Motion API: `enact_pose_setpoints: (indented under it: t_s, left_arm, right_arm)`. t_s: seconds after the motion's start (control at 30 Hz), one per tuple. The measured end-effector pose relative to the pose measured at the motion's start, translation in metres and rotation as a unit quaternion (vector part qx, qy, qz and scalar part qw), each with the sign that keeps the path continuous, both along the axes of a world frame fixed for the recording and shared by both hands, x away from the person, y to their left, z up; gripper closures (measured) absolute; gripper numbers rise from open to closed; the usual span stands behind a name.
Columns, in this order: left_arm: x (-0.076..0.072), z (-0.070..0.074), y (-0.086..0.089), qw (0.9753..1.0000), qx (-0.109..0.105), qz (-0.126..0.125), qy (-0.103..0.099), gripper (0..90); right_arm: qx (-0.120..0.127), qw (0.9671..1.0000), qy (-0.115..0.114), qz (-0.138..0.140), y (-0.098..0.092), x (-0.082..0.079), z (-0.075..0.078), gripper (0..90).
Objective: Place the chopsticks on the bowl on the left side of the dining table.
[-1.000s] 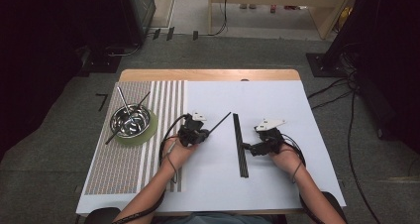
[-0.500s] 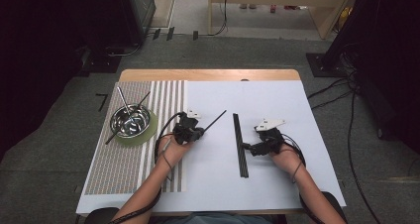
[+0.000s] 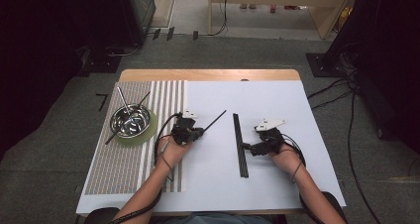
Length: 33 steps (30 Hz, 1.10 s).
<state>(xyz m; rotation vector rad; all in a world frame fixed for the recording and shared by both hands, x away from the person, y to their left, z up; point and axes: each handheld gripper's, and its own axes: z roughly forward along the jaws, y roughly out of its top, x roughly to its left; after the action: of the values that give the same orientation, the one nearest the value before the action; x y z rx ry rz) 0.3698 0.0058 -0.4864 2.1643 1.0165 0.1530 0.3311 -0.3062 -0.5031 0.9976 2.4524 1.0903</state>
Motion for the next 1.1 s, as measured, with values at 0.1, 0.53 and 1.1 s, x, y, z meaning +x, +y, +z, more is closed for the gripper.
enact_pose_setpoints:
  t_s: [0.1, 0.53, 1.1]
  left_arm:
    - [0.0, 0.001, 0.0, 1.0, 0.005, -0.002, 0.001, 87.3]
    - [0.005, 0.011, 0.011, 0.9999, -0.001, 0.01, 0.01, 87.4]
    - [0.009, 0.026, 0.025, 0.9998, -0.004, 0.013, 0.017, 87.4]
  right_arm:
    - [0.0, 1.0, 0.001, 0.0, 0.0, 0.0, 0.0, 15.1]
    - [0.0, 1.0, 0.0, 0.0, 0.0, 0.0, 0.0, 15.1]
    - [0.0, 1.0, 0.0, 0.0, 0.0, 0.0, 0.0, 15.1]
